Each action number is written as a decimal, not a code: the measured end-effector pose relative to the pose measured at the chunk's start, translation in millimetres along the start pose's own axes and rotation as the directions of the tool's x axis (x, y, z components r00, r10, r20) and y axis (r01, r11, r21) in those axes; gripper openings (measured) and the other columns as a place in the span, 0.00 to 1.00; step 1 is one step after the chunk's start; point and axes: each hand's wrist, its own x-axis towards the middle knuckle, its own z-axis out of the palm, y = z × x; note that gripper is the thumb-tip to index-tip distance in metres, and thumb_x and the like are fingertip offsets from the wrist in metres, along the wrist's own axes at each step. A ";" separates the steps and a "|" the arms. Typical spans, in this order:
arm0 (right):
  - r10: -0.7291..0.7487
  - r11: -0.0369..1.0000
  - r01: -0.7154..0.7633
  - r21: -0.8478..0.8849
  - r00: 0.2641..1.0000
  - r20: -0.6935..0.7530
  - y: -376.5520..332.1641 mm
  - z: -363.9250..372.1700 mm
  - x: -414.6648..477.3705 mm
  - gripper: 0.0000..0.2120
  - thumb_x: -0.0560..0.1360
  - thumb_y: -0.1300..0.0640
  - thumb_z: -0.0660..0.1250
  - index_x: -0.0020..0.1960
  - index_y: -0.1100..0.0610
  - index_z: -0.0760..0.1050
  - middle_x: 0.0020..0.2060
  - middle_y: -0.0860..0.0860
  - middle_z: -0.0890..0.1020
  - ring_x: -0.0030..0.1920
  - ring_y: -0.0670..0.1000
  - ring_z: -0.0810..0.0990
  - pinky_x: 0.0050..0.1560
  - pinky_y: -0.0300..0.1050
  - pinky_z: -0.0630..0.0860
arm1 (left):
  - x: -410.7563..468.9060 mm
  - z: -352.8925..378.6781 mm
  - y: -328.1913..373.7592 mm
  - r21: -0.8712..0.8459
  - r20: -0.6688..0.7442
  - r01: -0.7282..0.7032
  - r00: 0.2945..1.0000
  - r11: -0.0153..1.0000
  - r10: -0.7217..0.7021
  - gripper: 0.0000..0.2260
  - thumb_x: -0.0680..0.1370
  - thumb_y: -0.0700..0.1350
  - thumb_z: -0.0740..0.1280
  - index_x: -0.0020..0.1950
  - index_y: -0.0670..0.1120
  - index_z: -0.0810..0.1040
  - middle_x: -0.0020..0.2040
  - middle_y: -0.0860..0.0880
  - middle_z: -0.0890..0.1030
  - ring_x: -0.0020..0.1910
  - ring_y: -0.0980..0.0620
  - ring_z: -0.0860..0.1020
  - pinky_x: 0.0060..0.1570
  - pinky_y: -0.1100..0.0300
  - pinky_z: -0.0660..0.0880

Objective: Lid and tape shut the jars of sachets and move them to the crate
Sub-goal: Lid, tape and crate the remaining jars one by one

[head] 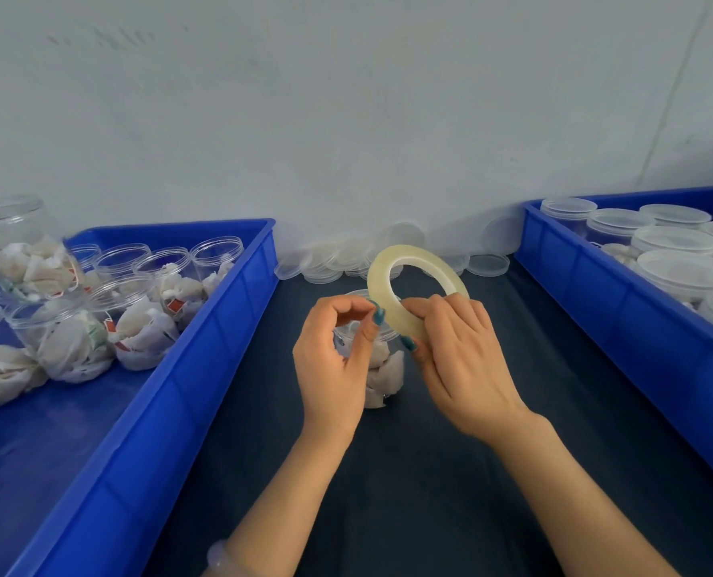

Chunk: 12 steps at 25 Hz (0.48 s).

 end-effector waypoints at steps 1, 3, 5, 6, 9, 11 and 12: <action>-0.019 0.999 0.019 -0.031 1.000 -0.004 0.3 -0.3 0.1 0.14 0.80 0.58 0.57 0.61 0.61 0.75 0.46 0.50 0.77 0.45 0.52 0.72 0.51 0.43 0.63 | 1.6 -1.2 0.9 -0.019 0.013 0.047 0.999 0.999 -0.047 0.04 0.77 0.55 0.67 0.50 0.57 0.76 0.46 0.61 0.80 0.41 0.51 0.80 0.42 0.55 0.76; -0.025 0.997 0.024 -0.078 1.000 -0.013 1.4 -1.3 0.8 0.14 0.80 0.57 0.57 0.60 0.61 0.76 0.46 0.51 0.78 0.45 0.53 0.72 0.50 0.43 0.62 | 3.5 -3.5 -0.2 0.009 0.046 0.057 0.997 0.998 -0.057 0.04 0.77 0.57 0.65 0.48 0.59 0.75 0.45 0.60 0.80 0.37 0.50 0.79 0.39 0.54 0.75; 0.016 0.995 -0.018 -0.101 1.000 -0.026 2.3 -2.1 2.3 0.14 0.80 0.56 0.57 0.59 0.61 0.76 0.44 0.51 0.78 0.43 0.53 0.73 0.49 0.42 0.61 | 3.2 -4.0 -1.1 0.102 0.079 -0.063 0.995 0.993 0.055 0.05 0.79 0.53 0.66 0.48 0.53 0.77 0.44 0.61 0.78 0.41 0.53 0.78 0.43 0.55 0.76; 0.045 0.993 -0.048 -0.108 0.999 -0.030 2.4 -1.8 2.8 0.13 0.80 0.56 0.57 0.58 0.61 0.76 0.43 0.50 0.78 0.42 0.54 0.73 0.48 0.42 0.60 | 2.3 -3.0 -0.9 0.146 0.101 -0.130 0.988 0.981 0.116 0.06 0.78 0.50 0.66 0.48 0.50 0.78 0.44 0.62 0.77 0.42 0.55 0.77 0.44 0.57 0.76; 0.094 0.988 -0.096 -0.117 0.995 -0.027 2.8 -1.2 2.8 0.13 0.80 0.55 0.58 0.57 0.60 0.77 0.43 0.50 0.79 0.42 0.54 0.73 0.47 0.41 0.59 | 1.7 -0.7 -0.9 0.163 0.108 -0.195 0.978 0.967 0.179 0.08 0.78 0.50 0.66 0.48 0.45 0.78 0.45 0.64 0.75 0.42 0.55 0.76 0.44 0.58 0.75; 0.071 0.990 -0.074 -0.121 0.997 -0.030 2.5 -1.1 2.7 0.12 0.80 0.56 0.59 0.57 0.60 0.77 0.43 0.50 0.78 0.42 0.54 0.73 0.46 0.43 0.61 | 3.1 -3.5 -2.4 0.101 0.072 -0.151 0.987 0.983 0.144 0.12 0.78 0.54 0.66 0.52 0.45 0.76 0.47 0.58 0.77 0.44 0.52 0.77 0.45 0.55 0.75; 0.050 0.991 -0.054 -0.124 0.998 -0.035 2.3 -1.4 2.5 0.12 0.80 0.56 0.59 0.57 0.60 0.77 0.42 0.50 0.78 0.42 0.54 0.74 0.46 0.45 0.63 | 3.7 -5.2 -3.0 0.088 0.063 -0.139 0.989 0.986 0.134 0.16 0.77 0.57 0.67 0.54 0.44 0.76 0.49 0.54 0.78 0.46 0.51 0.77 0.47 0.56 0.75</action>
